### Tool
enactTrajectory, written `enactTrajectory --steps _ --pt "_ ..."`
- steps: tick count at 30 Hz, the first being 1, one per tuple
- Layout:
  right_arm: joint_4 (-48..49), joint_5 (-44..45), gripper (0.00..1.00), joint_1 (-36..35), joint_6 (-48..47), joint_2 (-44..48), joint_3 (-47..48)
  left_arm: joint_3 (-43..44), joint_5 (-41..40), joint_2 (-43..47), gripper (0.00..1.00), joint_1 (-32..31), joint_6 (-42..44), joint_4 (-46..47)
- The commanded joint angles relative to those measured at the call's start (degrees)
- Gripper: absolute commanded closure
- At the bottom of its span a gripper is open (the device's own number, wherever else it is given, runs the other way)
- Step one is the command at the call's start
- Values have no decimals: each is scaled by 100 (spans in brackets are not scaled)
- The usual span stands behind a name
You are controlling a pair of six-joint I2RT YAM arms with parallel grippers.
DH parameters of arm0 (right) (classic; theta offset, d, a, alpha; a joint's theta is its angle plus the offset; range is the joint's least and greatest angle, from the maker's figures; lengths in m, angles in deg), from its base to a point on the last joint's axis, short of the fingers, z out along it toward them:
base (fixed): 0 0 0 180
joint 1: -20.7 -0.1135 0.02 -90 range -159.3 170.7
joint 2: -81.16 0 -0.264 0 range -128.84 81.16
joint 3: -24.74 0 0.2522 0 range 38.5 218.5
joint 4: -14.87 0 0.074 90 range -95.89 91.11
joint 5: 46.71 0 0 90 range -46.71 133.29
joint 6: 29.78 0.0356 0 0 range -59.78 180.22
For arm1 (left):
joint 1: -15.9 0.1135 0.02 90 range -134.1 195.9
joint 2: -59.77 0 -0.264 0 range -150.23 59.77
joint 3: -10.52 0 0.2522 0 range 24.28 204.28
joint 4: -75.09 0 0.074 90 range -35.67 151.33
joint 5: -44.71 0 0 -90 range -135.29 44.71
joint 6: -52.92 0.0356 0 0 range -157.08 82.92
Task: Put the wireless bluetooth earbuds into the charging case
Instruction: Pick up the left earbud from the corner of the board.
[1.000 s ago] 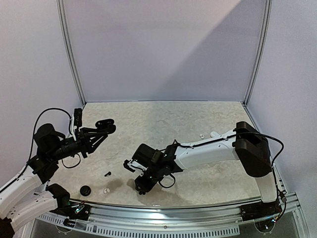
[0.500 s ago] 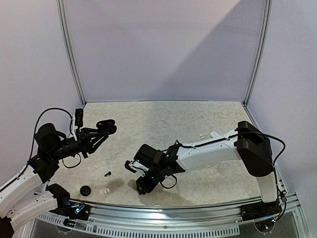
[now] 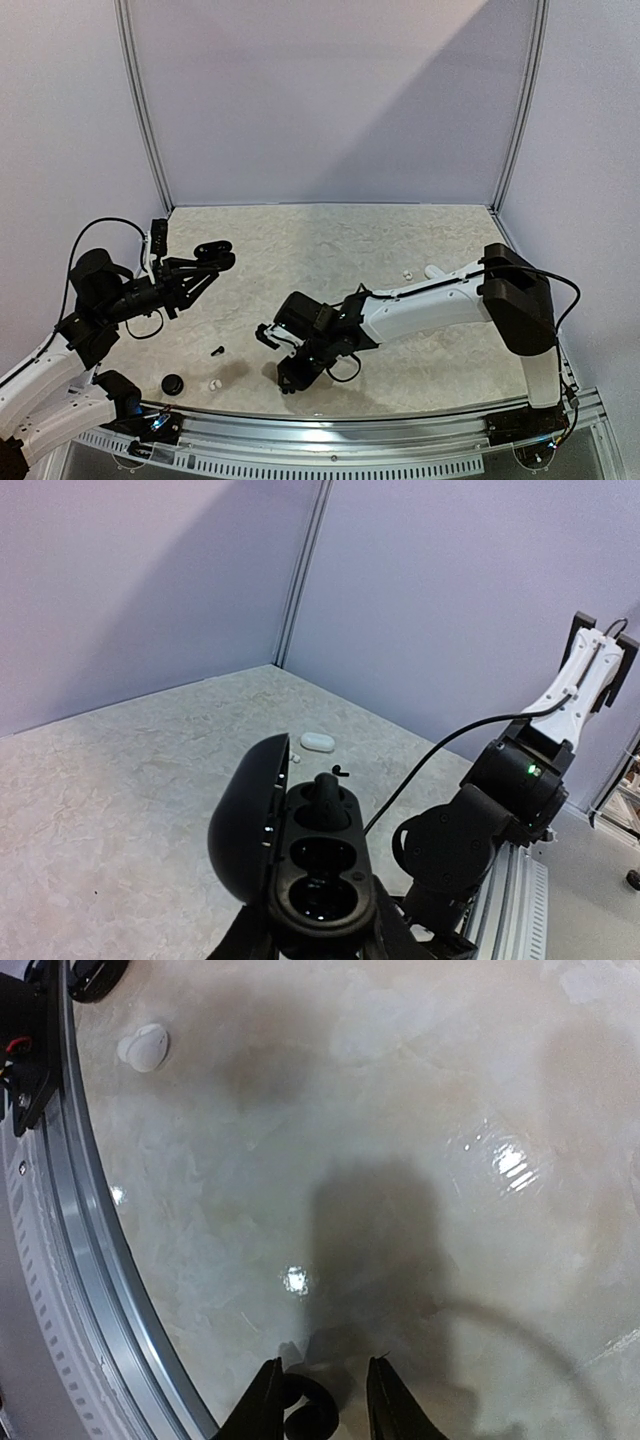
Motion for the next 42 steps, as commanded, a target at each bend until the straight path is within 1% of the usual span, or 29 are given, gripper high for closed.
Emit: enactTrajectory --steps 1,7,12,14,20,26,30,34,40,42 --pt "-315 -153 70 9 -18 214 -197 -94 59 19 100 82 51 22" --pt "-296 -307 70 5 -4 258 -243 -93 59 9 100 84 56 27" --pt "-249 -402 80 7 18 278 -320 -96 59 10 100 86 84 14" --pt "-239 -444 81 1 18 310 -355 -102 59 10 100 81 91 9" --pt "-270 -513 91 9 -11 384 -426 -98 59 -8 100 85 109 4" --pt "-228 -601 97 6 -25 478 -497 -76 88 -17 100 87 164 2" --pt "-171 -546 100 3 -14 587 -484 -72 277 -17 100 78 334 0" --pt "-334 -153 100 3 -143 904 -291 -39 640 -34 100 65 669 -66" --pt "-728 736 100 -70 -681 2043 177 126 1335 -43 100 -7 1600 -299" --pt "-763 1065 100 -221 -1121 2444 401 196 1509 -66 100 -62 1907 -367"
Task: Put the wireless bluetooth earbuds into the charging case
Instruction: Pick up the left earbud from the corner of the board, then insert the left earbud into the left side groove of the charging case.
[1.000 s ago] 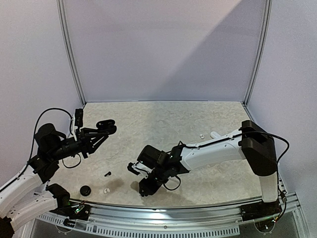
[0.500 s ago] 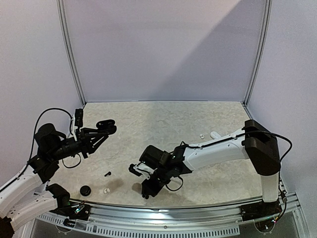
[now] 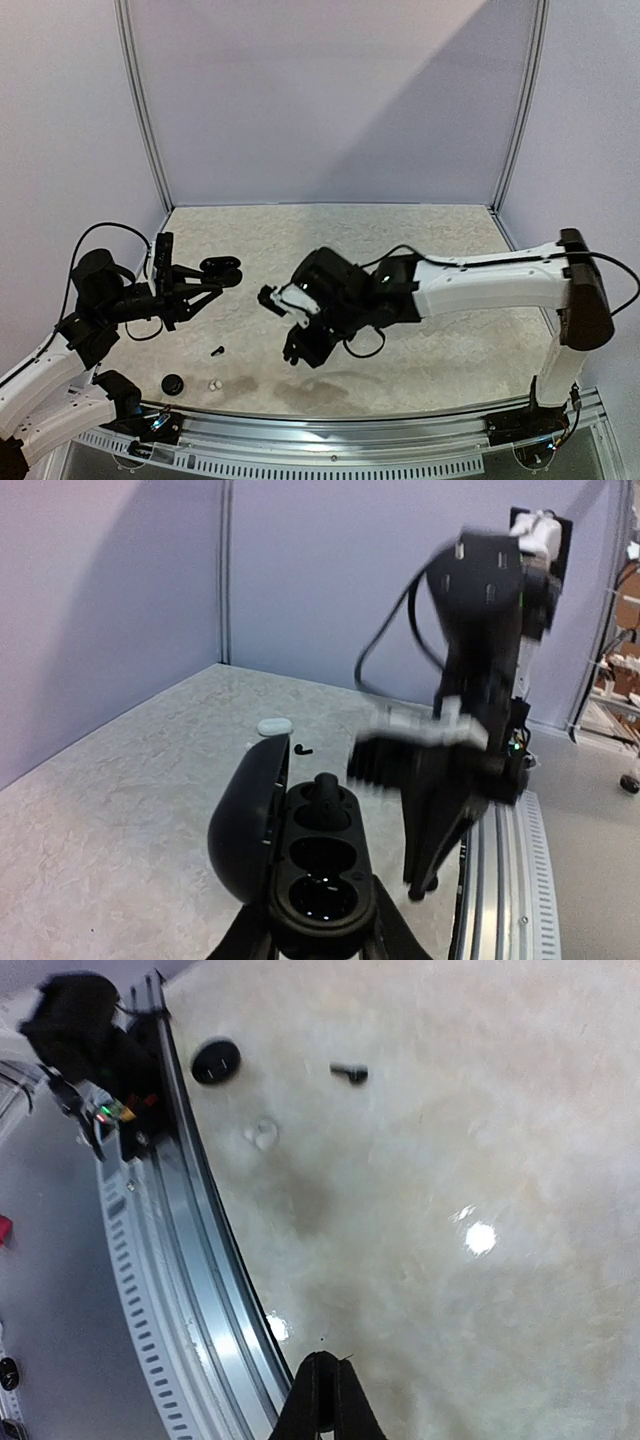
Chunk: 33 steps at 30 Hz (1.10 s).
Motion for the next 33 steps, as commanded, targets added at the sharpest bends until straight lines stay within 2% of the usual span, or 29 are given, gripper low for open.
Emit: enactTrajectory --steps 1,6,13,21,33 --pt "-179 962 100 -294 -877 1135 675 220 634 -72 100 -102 917 -240" --pt "-287 1665 100 -655 -1804 1188 1798 381 651 -269 100 -447 961 -242" --pt "-308 1611 100 -936 -2716 374 2963 485 622 -508 100 -898 363 95" --pt "-440 1853 100 -940 -3113 59 3110 575 745 -593 100 -1100 386 49" --pt "-709 2166 100 -938 -3183 -99 3066 712 894 -637 100 -1150 938 -378"
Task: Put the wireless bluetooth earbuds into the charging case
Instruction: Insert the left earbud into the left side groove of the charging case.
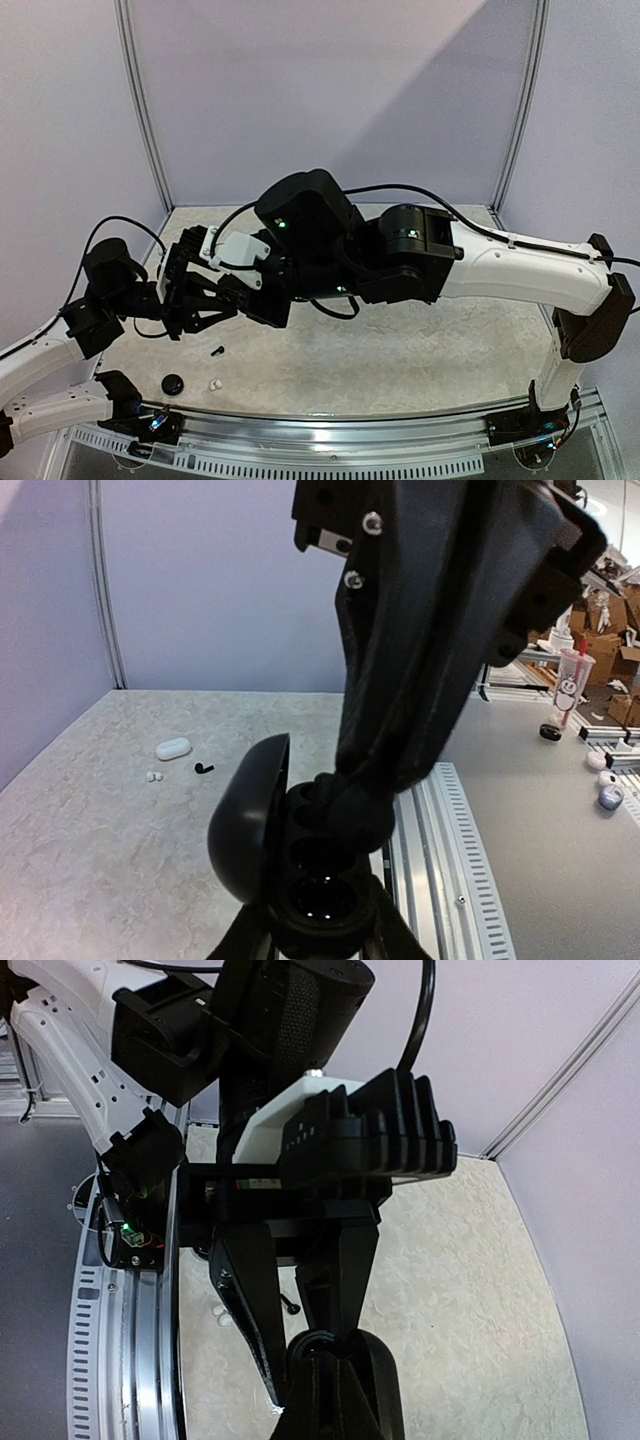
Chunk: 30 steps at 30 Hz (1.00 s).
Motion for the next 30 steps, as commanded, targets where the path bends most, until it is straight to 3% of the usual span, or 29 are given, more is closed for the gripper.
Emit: enactTrajectory --steps 1,20,24,30 --pt "-197 182 100 0 -71 -143 72 143 116 -55 100 -83 229 -159" --pt "-363 276 100 11 -63 -330 -114 140 199 -44 100 -109 381 -189" --pt "-352 237 86 10 -5 -369 -149 121 210 -42 100 -109 364 -134" --pt "-342 258 79 6 0 -371 -155 110 235 -16 100 -110 335 -142"
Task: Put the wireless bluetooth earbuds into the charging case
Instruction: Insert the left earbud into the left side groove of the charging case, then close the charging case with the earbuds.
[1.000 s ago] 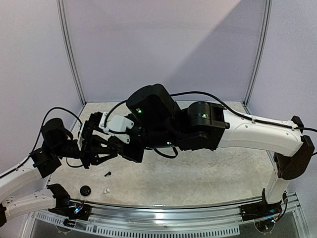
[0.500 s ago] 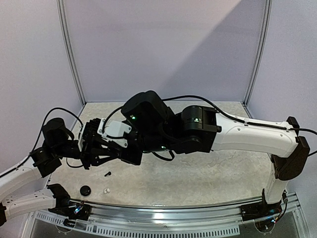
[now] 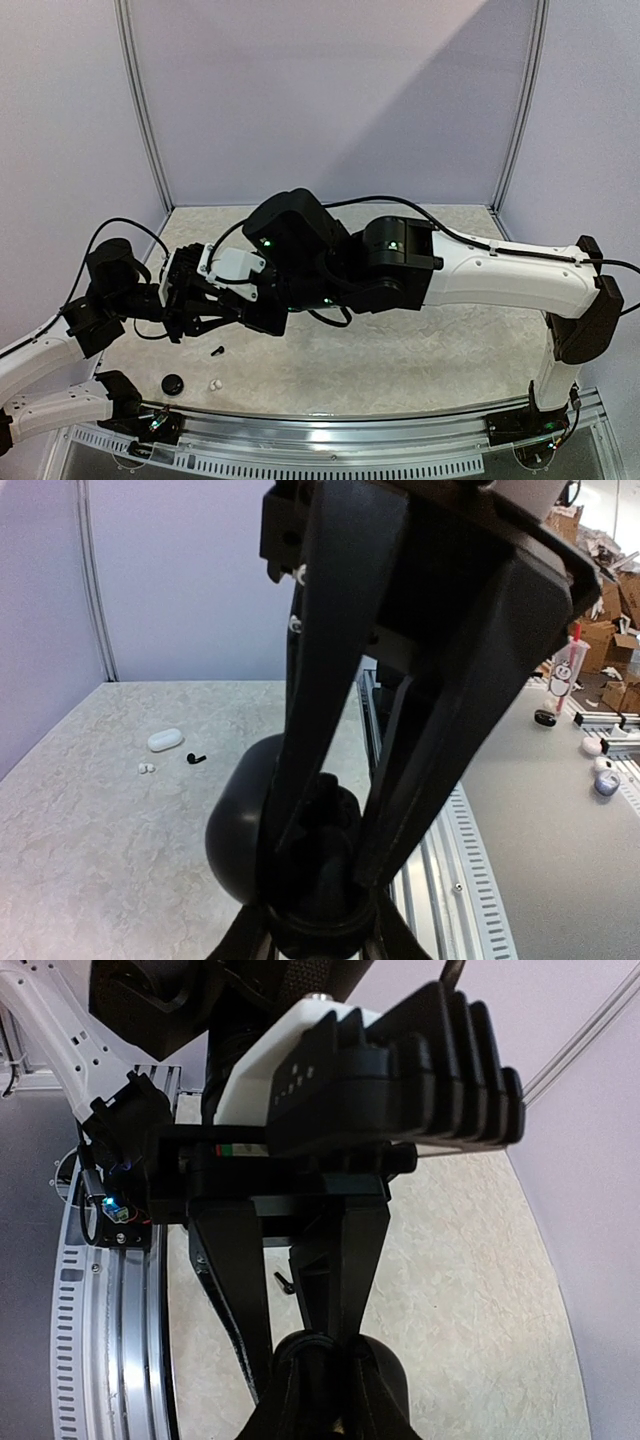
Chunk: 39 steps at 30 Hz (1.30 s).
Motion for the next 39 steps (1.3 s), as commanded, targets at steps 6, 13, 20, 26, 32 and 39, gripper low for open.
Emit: enactTrajectory --steps 6,13,20,26,32,39 --pt "-26 -68 74 9 88 51 -88 -12 50 30 100 -72 -252 229" --pt "819 -909 68 20 282 672 -343 -152 -277 -56 100 -72 -597 332" --pt "2577 -863 65 394 1370 1626 -1718 -195 -400 -46 100 -72 -433 311" --pt "1359 1037 65 457 2243 947 -1214 -124 -331 24 100 -81 150 129" --pt "989 348 66 453 2411 347 -843 -42 -533 131 100 -90 637 -232" --pt "1007 -413 68 416 2331 692 -1264 -81 -940 97 100 -90 206 -52"
